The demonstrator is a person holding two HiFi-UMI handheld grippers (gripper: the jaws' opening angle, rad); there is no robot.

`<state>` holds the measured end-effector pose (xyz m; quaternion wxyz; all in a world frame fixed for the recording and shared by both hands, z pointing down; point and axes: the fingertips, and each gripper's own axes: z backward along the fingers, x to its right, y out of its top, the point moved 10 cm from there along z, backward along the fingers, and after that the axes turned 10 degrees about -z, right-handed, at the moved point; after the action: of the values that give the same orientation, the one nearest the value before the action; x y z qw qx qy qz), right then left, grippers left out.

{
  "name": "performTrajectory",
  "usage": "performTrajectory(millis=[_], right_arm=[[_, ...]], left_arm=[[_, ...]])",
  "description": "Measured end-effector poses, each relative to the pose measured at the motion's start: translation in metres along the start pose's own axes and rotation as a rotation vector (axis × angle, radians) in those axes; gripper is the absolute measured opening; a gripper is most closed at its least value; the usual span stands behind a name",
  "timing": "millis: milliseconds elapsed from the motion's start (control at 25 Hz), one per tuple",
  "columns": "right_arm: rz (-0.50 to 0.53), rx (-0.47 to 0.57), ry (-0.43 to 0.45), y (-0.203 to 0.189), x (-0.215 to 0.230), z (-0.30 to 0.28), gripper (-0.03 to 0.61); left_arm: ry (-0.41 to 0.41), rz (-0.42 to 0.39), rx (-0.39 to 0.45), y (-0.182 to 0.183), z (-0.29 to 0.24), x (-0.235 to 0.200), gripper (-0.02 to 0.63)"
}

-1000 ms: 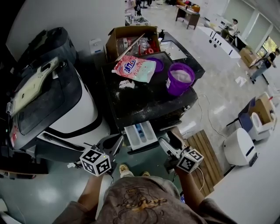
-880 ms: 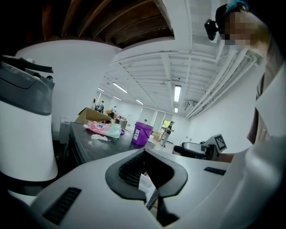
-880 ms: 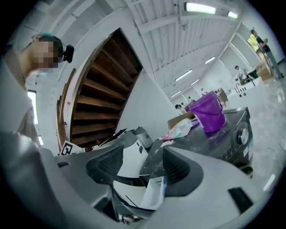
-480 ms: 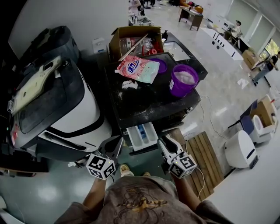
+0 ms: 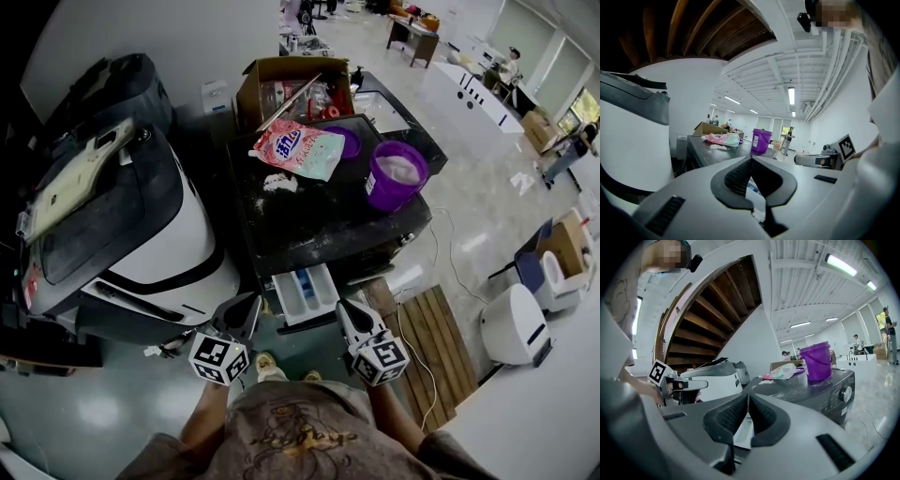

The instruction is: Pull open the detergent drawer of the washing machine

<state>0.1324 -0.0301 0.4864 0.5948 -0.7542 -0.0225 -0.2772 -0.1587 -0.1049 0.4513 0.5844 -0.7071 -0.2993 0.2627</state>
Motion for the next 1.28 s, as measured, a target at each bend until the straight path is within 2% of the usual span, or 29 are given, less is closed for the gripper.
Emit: performTrajectory(millis=[440, 1280], right_arm=[[0.031, 0.002, -0.044, 0.002, 0.003, -0.001, 0.005], [0.041, -0.027, -0.011, 0.005, -0.008, -0.012, 0.003]], left_arm=[[0.033, 0.024, -0.023, -0.007, 0.004, 0.001, 0.02], [0.049, 0.062, -0.024, -0.003, 0.009, -0.004, 0.02]])
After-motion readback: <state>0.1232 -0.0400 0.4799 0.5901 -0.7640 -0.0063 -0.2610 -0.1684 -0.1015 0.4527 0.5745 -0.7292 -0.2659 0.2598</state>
